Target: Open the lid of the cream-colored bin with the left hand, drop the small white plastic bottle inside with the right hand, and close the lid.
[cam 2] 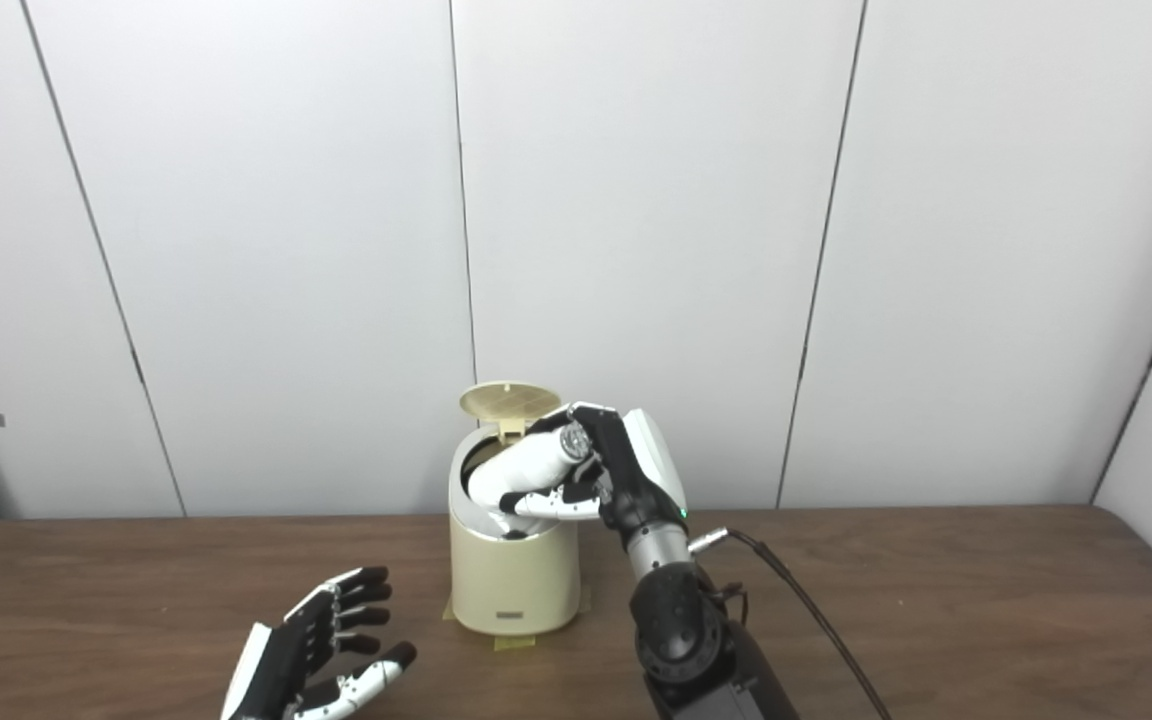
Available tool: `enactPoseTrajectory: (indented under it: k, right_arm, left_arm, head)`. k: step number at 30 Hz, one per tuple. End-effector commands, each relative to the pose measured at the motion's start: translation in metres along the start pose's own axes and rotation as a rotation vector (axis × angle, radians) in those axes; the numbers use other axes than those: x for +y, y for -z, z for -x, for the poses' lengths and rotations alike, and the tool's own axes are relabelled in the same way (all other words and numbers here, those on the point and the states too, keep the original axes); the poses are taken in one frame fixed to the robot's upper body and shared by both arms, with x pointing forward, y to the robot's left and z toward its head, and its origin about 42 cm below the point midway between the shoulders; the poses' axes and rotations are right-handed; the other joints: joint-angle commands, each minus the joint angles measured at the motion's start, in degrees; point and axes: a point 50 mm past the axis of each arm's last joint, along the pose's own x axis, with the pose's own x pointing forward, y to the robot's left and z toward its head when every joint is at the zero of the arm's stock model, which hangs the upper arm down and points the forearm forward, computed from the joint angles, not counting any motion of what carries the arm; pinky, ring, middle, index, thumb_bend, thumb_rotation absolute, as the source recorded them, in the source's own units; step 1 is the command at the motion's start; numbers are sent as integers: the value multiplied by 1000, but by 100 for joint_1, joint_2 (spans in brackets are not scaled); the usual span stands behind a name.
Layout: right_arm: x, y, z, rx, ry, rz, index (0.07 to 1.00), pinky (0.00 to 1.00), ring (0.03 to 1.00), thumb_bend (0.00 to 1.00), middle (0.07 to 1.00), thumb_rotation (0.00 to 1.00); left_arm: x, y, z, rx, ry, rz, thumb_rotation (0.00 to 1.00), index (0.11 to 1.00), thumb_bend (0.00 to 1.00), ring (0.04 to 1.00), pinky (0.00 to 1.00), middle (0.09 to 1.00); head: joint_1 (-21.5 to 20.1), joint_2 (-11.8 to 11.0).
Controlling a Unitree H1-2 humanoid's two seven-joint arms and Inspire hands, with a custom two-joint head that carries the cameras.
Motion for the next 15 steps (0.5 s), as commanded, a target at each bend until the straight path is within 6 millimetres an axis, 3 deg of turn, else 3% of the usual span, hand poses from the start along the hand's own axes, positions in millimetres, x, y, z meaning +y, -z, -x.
enactPoseTrajectory:
  k: [1, 15]
  right_arm:
    - [-8, -40, -17, -123, 47, -3, 548, 278, 376, 510, 479, 0]
    - [-31, -83, -32, -164, 38, 279, 554, 265, 365, 509, 469, 0]
  left_arm:
    - [-2, -10, -3, -42, -5, -4, 124, 803, 636, 733, 647, 779]
    - [-5, -9, -6, -34, 1, -1, 119, 803, 630, 736, 644, 786]
  head:
    - [4, -1]
    - [0, 39]
